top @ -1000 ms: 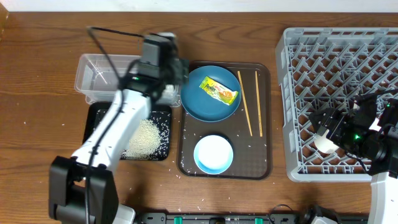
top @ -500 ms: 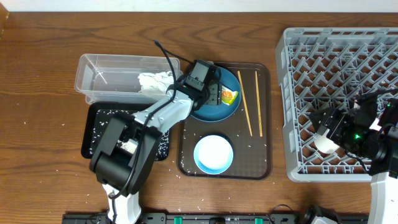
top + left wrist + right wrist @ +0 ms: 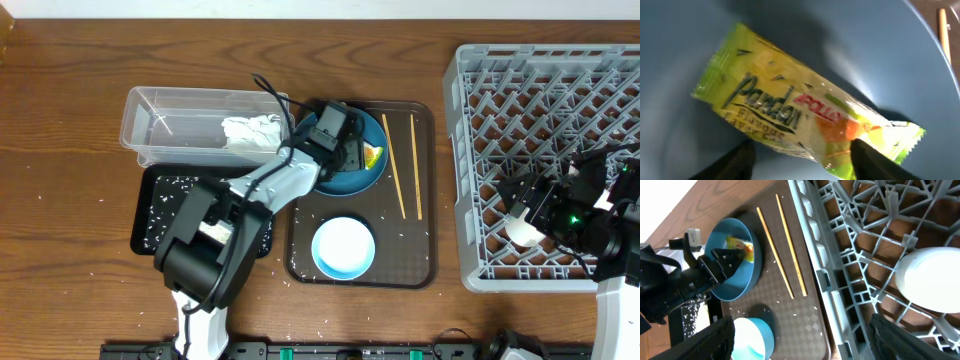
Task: Sort waste into correct bins and load items into the dishwasher rack
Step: 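Grasp the yellow snack wrapper on the blue plate with left gripper, then drop the yellow wrapper into the clear plastic container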
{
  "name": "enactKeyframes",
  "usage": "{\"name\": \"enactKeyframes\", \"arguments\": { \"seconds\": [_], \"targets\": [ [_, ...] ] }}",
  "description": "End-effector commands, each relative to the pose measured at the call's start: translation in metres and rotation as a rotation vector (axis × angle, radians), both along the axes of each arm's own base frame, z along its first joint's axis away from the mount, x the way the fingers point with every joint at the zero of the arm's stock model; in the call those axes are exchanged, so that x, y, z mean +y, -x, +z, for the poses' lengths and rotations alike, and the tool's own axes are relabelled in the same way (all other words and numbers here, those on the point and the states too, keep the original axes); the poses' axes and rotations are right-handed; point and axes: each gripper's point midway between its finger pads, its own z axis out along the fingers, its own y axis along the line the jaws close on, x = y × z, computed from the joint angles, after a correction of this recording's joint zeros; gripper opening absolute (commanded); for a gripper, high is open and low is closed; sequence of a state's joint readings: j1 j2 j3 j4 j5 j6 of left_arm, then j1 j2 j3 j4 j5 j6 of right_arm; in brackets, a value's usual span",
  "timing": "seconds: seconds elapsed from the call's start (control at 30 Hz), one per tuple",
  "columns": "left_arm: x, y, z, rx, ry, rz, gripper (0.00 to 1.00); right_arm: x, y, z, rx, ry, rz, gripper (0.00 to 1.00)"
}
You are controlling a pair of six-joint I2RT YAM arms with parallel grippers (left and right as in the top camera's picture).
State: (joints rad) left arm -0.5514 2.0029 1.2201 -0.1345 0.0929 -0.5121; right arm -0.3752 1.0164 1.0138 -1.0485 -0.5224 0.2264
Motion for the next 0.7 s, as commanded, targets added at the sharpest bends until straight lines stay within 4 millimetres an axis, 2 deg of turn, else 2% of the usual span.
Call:
{"name": "enactKeyframes", "arguments": {
  "seconds": [0.0, 0.07, 0.2, 0.3, 0.37, 0.4, 0.53, 0.67],
  "targets": [
    [0.004, 0.011, -0.021, 0.054, -0.043, -0.024, 0.51, 0.003, 0.002, -0.002, 0.01, -0.008, 0.006, 0.83],
    [0.005, 0.012, -0.021, 0.054, -0.049, -0.034, 0.31, 0.003, 0.003, -0.002, 0.014, -0.009, 0.006, 0.83],
    [0.007, 0.016, -0.007, 0.047, -0.063, -0.06, 0.07, 0.004, 0.003, -0.003, 0.018, -0.011, 0.006, 0.83],
    [0.007, 0.016, 0.018, 0.013, -0.054, -0.074, 0.06, 0.004, 0.004, -0.003, 0.019, -0.011, 0.006, 0.83],
    [0.006, 0.015, 0.043, -0.033, -0.04, -0.09, 0.07, 0.004, 0.003, -0.003, 0.017, -0.011, 0.006, 0.83],
    [0.007, 0.015, 0.061, -0.062, -0.025, -0.089, 0.06, 0.004, 0.003, -0.003, 0.016, -0.01, 0.006, 0.82],
    [0.01, 0.015, 0.107, -0.159, -0.002, -0.11, 0.06, 0.004, 0.003, -0.003, 0.016, -0.01, 0.006, 0.82],
    [0.032, 0.011, 0.133, -0.228, -0.057, -0.043, 0.06, 0.004, 0.003, -0.003, 0.017, -0.01, 0.006, 0.83]
  ]
}}
